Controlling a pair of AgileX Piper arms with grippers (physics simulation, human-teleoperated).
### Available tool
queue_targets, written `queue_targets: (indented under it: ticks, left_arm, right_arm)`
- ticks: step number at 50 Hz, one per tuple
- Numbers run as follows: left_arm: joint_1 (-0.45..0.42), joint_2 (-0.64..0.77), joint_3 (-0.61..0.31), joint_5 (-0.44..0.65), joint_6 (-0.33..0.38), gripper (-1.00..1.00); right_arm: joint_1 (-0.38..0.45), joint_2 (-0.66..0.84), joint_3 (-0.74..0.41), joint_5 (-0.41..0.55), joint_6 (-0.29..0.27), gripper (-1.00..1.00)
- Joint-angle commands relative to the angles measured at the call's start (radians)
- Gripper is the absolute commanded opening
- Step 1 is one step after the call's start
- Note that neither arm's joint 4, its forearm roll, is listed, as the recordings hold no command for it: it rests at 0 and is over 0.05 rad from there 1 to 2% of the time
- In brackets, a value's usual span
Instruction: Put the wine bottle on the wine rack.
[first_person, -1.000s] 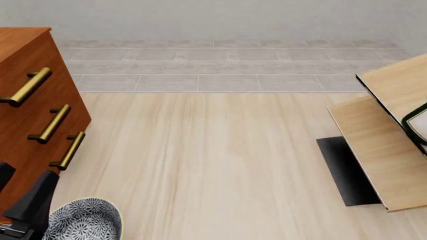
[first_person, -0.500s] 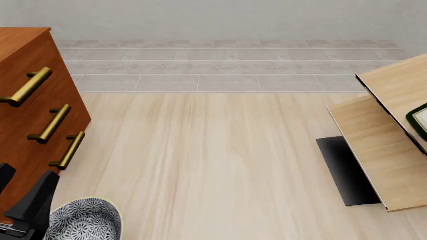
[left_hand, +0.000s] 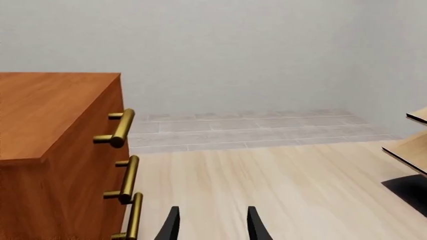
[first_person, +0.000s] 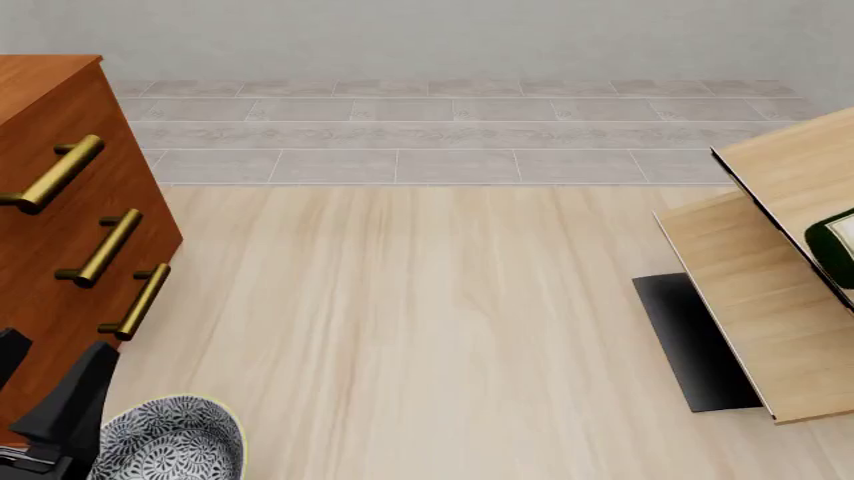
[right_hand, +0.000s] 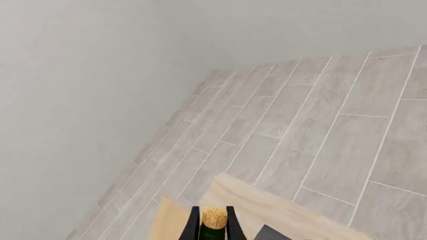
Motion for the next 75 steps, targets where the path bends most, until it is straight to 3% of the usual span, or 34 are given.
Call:
queue_targets:
  ticks: [1, 42, 65, 66, 75]
  left_arm:
    - [0.01, 0.0, 0.005, -0.003, -0.003, 1.0]
    - [0.046, 0.0, 0.032, -0.022, -0.008, 1.0]
    - [0.048, 0.0, 0.033, -0.021, -0.002, 1.0]
    - [0.047, 0.0, 0.031, -0.019, -0.003, 1.0]
    - [0.043, 0.0, 0.024, -0.013, -0.002, 1.0]
  right_arm:
    - [0.008, 0.083, 0.075, -0.011, -0.008, -1.0]
    - [0.004, 0.235, 0.067, -0.098, -0.047, -1.0]
    - [0.013, 0.232, 0.068, -0.099, -0.031, -1.0]
    - [0.014, 0.229, 0.068, -0.098, -0.028, 1.0]
    - [0.007, 0.216, 0.06, -0.085, -0.02, 1.0]
